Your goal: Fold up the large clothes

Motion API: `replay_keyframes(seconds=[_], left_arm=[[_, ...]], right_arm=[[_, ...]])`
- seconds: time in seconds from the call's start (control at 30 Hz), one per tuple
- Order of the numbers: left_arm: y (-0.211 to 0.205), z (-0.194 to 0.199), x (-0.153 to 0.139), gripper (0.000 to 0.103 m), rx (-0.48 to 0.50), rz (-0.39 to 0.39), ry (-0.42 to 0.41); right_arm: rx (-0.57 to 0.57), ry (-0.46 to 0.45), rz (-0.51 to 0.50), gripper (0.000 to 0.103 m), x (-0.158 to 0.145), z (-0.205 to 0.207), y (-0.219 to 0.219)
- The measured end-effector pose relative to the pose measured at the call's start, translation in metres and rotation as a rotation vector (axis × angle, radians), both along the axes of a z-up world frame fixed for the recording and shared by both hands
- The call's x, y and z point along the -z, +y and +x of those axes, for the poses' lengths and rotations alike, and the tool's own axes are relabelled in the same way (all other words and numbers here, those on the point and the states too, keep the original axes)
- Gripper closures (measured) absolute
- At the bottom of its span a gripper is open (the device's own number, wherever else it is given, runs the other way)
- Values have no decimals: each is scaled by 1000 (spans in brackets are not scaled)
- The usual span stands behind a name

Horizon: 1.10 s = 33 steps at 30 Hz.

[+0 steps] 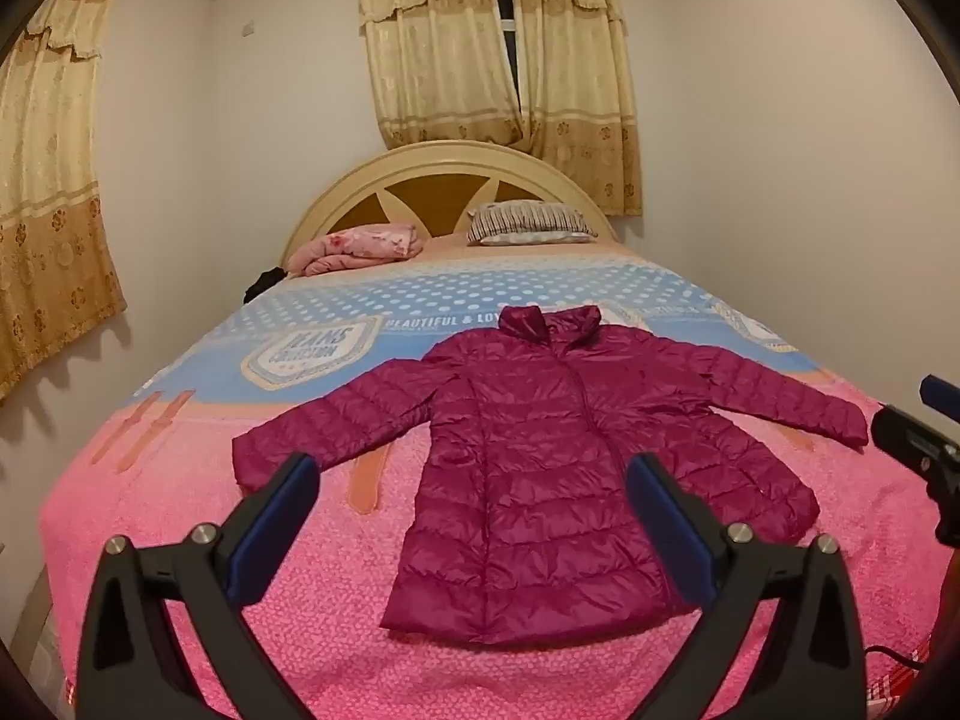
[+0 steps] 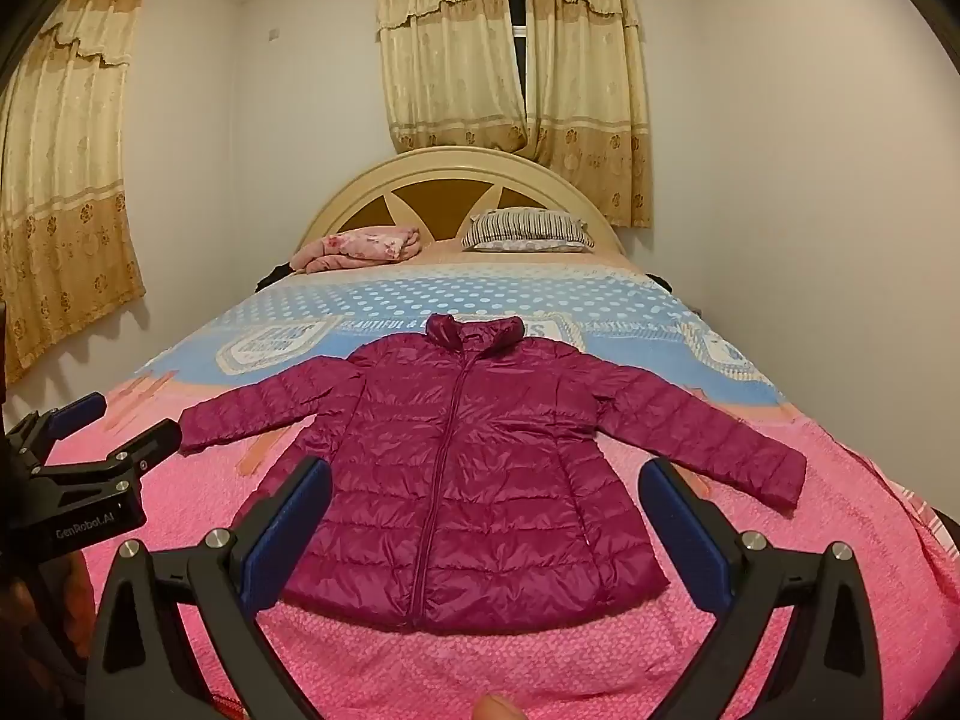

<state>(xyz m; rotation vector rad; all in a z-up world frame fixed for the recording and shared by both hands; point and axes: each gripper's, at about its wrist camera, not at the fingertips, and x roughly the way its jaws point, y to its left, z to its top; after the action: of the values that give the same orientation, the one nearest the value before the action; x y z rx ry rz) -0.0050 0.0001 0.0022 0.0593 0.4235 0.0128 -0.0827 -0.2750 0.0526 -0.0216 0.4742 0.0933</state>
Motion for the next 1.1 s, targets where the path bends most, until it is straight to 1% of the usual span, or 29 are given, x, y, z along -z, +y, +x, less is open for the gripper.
replay_keyframes(seconds=[0.03, 0.13, 0.2, 0.27, 0.33, 0.5, 1.1], left_arm=[[-4, 4, 3, 0, 9, 5, 27], [-5, 5, 1, 0, 3, 11, 16], [5, 8, 1, 0, 3, -6, 15], [10, 8, 1, 0, 2, -10, 12], [13, 10, 2, 0, -1, -11, 13], [12, 5, -3, 0, -5, 5, 8], [13, 8, 4, 0, -17, 15, 22]], right_arm=[[0, 0, -1, 1, 0, 1, 0], [0, 2, 0, 1, 0, 3, -3], [-1, 5, -2, 1, -1, 5, -5], [-7, 11, -7, 1, 12, 5, 3], [-11, 8, -9, 1, 16, 6, 5], [-16, 10, -8, 1, 19, 4, 6], [-27, 31, -1, 1, 19, 7, 9]])
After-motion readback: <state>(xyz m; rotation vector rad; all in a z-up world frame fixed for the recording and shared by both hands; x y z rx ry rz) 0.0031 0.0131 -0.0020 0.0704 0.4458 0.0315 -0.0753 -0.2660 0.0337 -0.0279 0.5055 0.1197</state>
